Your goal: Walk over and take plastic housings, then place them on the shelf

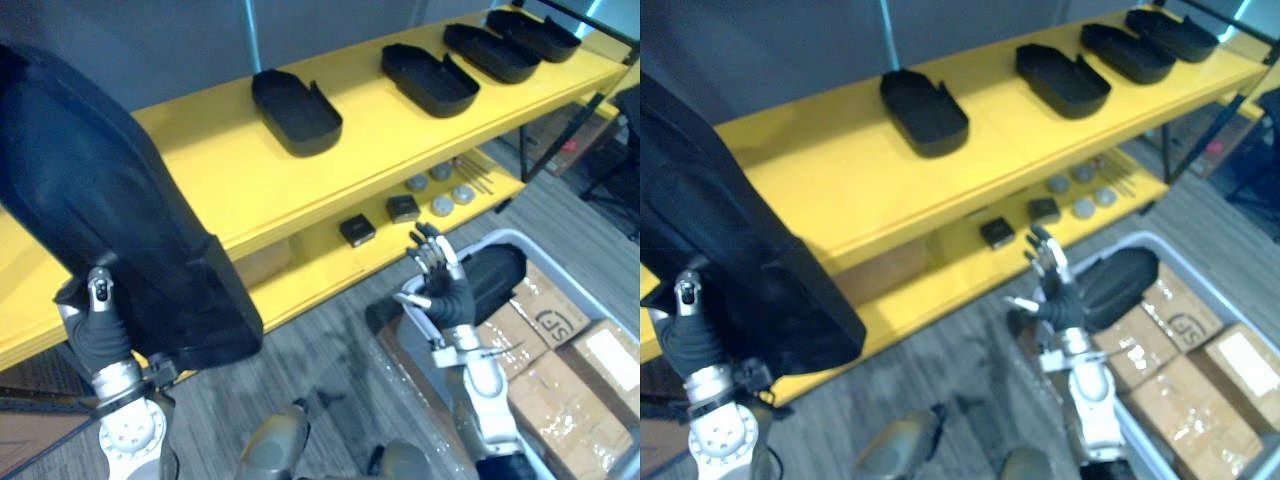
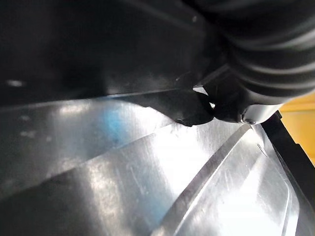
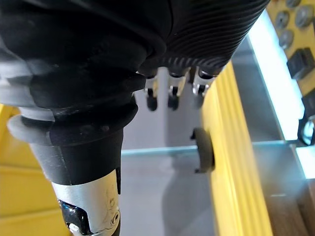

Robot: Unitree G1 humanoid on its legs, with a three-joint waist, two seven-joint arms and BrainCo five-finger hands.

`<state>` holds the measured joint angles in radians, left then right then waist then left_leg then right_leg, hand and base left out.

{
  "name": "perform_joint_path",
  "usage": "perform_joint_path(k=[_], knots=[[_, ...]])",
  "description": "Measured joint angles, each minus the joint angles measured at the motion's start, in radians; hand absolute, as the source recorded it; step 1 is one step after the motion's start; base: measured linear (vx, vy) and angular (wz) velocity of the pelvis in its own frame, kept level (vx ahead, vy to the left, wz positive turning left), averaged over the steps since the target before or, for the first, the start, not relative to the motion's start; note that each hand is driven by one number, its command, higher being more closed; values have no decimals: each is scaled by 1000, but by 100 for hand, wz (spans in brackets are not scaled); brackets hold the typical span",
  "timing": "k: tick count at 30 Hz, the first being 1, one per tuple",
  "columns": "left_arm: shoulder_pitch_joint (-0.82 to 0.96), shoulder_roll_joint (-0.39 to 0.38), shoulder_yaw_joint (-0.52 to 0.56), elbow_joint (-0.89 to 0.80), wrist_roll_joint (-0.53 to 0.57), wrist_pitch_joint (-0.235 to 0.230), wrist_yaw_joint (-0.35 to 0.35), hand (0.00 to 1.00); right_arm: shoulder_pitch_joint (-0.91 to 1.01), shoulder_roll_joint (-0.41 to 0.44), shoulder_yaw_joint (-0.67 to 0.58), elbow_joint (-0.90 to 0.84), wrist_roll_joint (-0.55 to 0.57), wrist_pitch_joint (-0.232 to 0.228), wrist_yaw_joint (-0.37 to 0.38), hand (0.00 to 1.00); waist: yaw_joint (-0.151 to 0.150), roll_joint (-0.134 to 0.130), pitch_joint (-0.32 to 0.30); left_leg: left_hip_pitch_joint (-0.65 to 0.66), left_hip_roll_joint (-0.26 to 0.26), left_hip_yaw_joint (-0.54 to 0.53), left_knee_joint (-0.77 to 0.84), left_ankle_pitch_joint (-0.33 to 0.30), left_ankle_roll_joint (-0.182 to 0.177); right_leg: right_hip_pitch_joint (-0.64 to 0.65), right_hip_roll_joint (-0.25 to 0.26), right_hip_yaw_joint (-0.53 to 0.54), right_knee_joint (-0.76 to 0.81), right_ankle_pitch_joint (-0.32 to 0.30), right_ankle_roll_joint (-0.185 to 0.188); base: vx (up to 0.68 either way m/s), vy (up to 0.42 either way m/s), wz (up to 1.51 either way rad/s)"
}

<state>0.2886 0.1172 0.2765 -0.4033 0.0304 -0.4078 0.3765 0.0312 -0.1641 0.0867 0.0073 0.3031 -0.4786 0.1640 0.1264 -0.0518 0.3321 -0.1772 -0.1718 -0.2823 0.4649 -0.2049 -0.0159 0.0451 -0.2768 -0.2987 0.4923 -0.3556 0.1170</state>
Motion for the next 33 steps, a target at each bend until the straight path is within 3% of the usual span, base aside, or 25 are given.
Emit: perform_joint_path(k=[3, 7, 8, 10, 13, 16, 18, 19, 21, 23, 28, 30, 33], knots=[[-8, 1, 55, 0, 19, 1, -6, 100, -5, 5, -31, 17, 8, -1, -4, 0, 2, -17, -25, 5, 13, 41, 26, -35, 13, 47, -5, -33, -1, 12, 24, 180, 44, 36], [-4, 11, 97, -3, 20, 2, 15, 100, -58, 7, -45, 48, 20, -6, 3, 0, 11, -7, -44, 82, 29, 27, 49, -59, 38, -41, -22, 31, 273, 121, -71, 196, 68, 12], [-8, 18, 97, -5, 19, 2, 24, 100, -74, 6, -41, 48, 20, -9, 11, 0, 10, 7, -51, 88, 41, 14, 46, -60, 39, -54, -10, 30, 269, 91, -73, 193, 3, 14], [-28, 24, 97, -5, 18, 2, 45, 100, -131, 5, -28, 48, 24, -26, 18, 0, 11, 17, -67, 101, 75, -13, 21, -60, 39, -76, 66, 48, 130, 53, -73, 159, -35, 16], [-70, 21, 88, 5, 18, 3, 50, 100, -203, -2, 14, 35, 40, -26, 31, 0, 19, 39, -70, 107, 113, -57, 1, -74, 20, -125, 166, 139, -75, 80, -59, 64, -89, 22], [-100, 19, 53, 12, 19, 3, 39, 100, -200, -1, 102, -2, 64, -20, 41, 0, 20, 34, -74, 107, 115, -149, 3, -105, -8, -126, 190, 227, -195, 156, -63, 106, -251, 84], [-94, 14, 32, 10, 19, 3, 28, 100, -200, 2, 151, -23, 78, -17, 58, 0, 21, 19, -88, 109, 121, -190, -3, -120, -27, -111, 203, 217, -193, 218, -24, 131, -312, 105], [-84, -9, 20, 9, 21, 3, 16, 100, -201, 1, 177, -41, 88, -15, 66, 0, 23, 26, -100, 107, 154, -178, -9, -120, -34, -101, 214, 176, -178, 212, -50, 144, -314, 96], [-73, -36, 14, 10, 28, 16, 7, 100, -203, 4, 216, -46, 100, -6, 80, 0, 25, 55, -118, 107, 188, -157, -29, -98, -72, -75, 222, 113, -168, 203, -65, 167, -248, 82], [-73, -47, 12, 9, 28, 23, 14, 100, -210, 3, 250, -46, 125, 20, 112, 0, 26, 66, -136, 116, 210, -128, -79, -70, -99, -64, 226, 92, -169, 198, -74, 171, -182, 63], [-58, -46, -15, 12, 29, 48, 20, 100, -233, 21, 321, -43, 155, 48, 187, 0, 24, 58, -158, 140, 224, -42, -146, -25, -77, 29, 217, 24, -268, 203, -74, 87, -48, 41], [-65, -46, -69, 25, 28, 63, -5, 100, -233, 28, 318, -38, 135, 54, 156, 0, 22, 41, -169, 135, 206, 21, -159, 13, -60, 69, 198, -22, -296, 206, -71, 44, 21, 96], [-65, -45, -108, 42, 29, 92, -77, 100, -222, 37, 280, -41, 39, 53, 40, 0, 22, 24, -179, 153, 174, -5, -224, 76, -53, 97, 167, -36, -303, 205, -72, 34, 63, 93]])
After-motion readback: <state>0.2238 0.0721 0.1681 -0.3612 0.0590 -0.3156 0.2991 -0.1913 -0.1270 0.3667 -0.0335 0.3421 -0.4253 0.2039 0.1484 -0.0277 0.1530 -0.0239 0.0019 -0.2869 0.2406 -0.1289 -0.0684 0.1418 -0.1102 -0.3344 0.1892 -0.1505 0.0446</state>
